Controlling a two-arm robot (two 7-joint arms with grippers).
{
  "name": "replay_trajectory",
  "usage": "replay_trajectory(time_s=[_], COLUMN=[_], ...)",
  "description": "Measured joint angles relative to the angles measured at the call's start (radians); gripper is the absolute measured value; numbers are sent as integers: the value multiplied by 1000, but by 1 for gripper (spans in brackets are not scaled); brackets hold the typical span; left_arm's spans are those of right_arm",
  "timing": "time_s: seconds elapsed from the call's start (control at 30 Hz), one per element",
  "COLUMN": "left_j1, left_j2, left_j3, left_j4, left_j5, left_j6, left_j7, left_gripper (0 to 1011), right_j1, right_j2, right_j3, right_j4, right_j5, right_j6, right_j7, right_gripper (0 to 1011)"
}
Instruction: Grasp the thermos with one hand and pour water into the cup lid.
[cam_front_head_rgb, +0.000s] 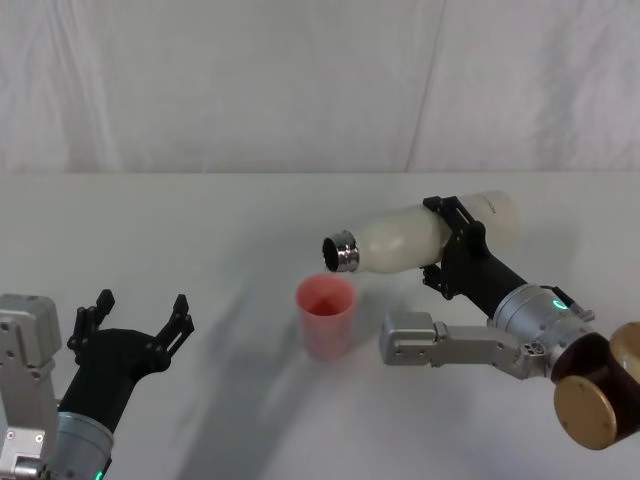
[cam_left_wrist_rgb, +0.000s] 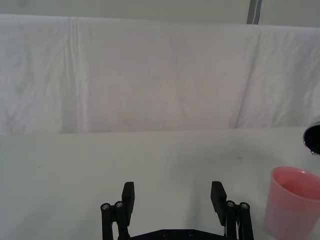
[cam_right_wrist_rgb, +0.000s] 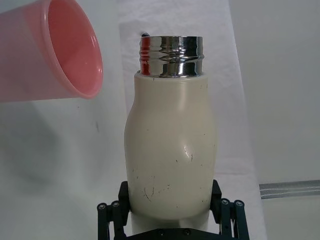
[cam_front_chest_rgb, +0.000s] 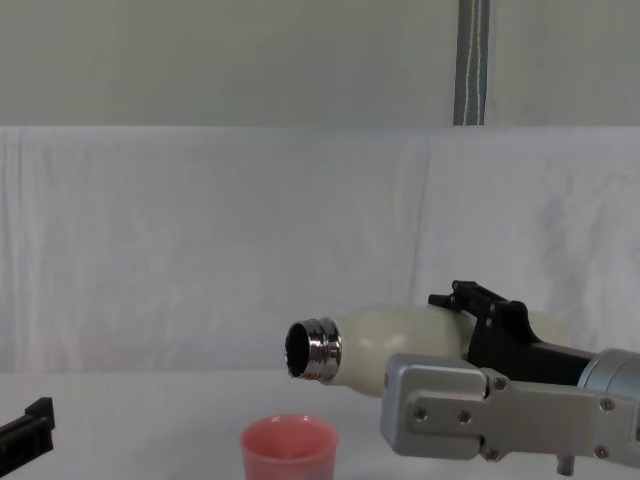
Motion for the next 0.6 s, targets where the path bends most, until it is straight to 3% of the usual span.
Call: replay_trajectory(time_s=[0.6], left_j1=[0], left_j2=[0], left_j3=[0], left_j4=[0], left_j5=[0], left_j6=[0], left_j7=[0], left_gripper=[1001], right_j1=[10], right_j2=[4], right_j3=[-12], right_j4=[-4], right_j5=[-20], right_j6=[9], right_j7=[3], right_gripper=[950])
